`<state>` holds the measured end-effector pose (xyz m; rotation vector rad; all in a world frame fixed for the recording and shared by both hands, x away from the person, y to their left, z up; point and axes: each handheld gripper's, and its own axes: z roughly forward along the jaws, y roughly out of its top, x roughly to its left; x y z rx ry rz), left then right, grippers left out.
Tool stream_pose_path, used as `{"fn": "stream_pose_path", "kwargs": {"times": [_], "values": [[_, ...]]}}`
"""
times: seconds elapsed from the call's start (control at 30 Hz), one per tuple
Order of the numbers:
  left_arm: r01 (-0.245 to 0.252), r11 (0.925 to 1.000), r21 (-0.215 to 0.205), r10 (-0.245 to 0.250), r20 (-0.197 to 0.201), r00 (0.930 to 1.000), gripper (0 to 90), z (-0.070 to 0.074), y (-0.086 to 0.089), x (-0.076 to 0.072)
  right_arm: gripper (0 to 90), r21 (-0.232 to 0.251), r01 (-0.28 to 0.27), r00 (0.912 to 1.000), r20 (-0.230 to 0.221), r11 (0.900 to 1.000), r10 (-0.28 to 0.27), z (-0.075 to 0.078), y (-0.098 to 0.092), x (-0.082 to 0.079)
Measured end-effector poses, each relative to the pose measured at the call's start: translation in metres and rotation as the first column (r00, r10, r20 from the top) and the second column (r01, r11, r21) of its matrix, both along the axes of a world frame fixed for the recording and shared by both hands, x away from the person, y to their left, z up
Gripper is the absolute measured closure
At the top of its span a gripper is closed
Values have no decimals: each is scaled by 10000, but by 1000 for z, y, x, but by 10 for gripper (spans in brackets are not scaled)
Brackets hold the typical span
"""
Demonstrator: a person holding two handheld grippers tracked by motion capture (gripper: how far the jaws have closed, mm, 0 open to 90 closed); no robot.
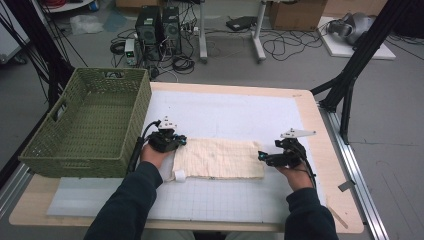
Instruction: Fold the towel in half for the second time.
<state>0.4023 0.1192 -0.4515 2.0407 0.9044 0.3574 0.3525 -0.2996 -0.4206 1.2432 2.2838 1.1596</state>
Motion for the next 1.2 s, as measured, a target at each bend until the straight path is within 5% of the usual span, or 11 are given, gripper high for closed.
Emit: {"fn": "stream_pose_path", "kwargs": {"times": [0.27, 0.63, 0.77, 1.0, 1.2], "values": [[0, 10000, -82, -1, -52, 10000, 830, 0, 1, 0, 202, -77, 14, 10000, -82, 10000, -14, 6, 8, 31], [-58, 9997, -253, 55, -132, 9999, 830, 0, 2, 1, 458, -917, -418, 9973, -644, 9949, 360, -18, 25, 53], [-70, 9994, -327, 64, -181, 9998, 830, 0, 4, 1, 520, -1113, -641, 9963, -636, 9917, 573, -20, 26, 55], [-128, 9984, -547, 115, -230, 9997, 841, 0, 5, 1, 819, -962, -956, 9924, -864, 9908, 874, -19, 29, 51], [-527, 9931, -1045, 517, -123, 9986, 851, 2, 11, 2, 842, -1245, -1141, 9923, -623, 9856, 1070, -16, 32, 49]]}}
